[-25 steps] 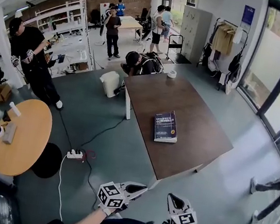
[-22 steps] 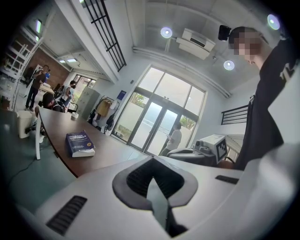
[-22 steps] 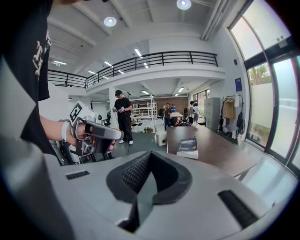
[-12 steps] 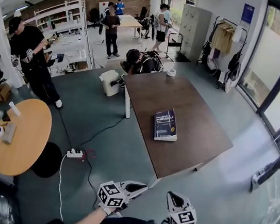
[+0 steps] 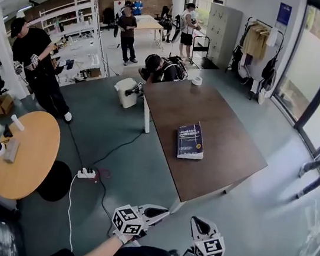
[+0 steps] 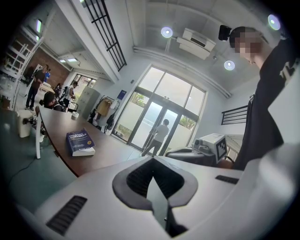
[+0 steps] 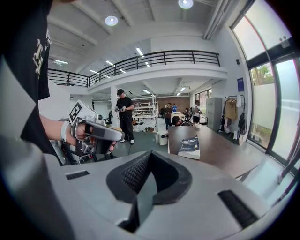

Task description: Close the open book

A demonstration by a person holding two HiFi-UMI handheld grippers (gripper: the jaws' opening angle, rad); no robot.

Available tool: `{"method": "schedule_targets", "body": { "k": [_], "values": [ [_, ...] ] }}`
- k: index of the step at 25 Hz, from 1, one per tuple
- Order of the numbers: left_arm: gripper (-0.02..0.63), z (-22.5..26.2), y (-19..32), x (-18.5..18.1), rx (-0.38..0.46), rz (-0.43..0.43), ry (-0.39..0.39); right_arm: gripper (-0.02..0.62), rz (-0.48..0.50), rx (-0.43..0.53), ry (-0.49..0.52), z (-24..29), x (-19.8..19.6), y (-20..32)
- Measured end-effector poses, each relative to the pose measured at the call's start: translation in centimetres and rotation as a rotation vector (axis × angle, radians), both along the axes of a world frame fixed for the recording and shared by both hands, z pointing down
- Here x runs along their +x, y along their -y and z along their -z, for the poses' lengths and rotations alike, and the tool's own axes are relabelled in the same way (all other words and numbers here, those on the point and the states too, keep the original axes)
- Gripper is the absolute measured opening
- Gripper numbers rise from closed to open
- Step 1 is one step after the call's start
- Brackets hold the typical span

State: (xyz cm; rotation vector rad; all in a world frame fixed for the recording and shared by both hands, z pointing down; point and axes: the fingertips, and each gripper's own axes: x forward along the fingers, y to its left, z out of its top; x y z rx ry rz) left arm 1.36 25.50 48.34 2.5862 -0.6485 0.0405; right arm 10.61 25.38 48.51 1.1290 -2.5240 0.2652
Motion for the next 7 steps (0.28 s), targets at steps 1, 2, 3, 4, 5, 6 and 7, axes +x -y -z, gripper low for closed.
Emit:
{"method": "schedule_targets", "body": {
  "k": [1,2,3,4,5,6,7],
  "values": [
    [0.005,0.1,0.0,0.1,0.001,0.002,-0.002,-0.012,-0.005,-0.005,-0.003,0.3,0.0,0.1],
    [0.005,0.3,0.1,0.1,0.001,0.003,-0.003,-0.012,-0.004,-0.005,-0.005,0.3,0.0,0.1],
    [0.005,0.4,0.1,0.0,0.003,0.005,-0.004,-0.012,0.005,0.000,-0.003,0.1,0.0,0.0],
    [0.006,0.6,0.1,-0.1,0.003,0.006,-0.005,-0.012,0.015,0.006,-0.002,-0.3,-0.1,0.0],
    [0.005,0.6,0.0,-0.3,0.004,0.007,-0.006,-0.012,0.023,0.010,-0.001,-0.5,-0.2,0.0],
    [0.005,0.7,0.0,-0.5,0.004,0.008,-0.006,-0.012,0.030,0.014,0.001,-0.7,-0.3,-0.1],
    [0.005,0.7,0.0,-0.6,0.004,0.009,-0.006,-0.012,0.036,0.017,0.002,-0.9,-0.5,-0.1]
  ]
}}
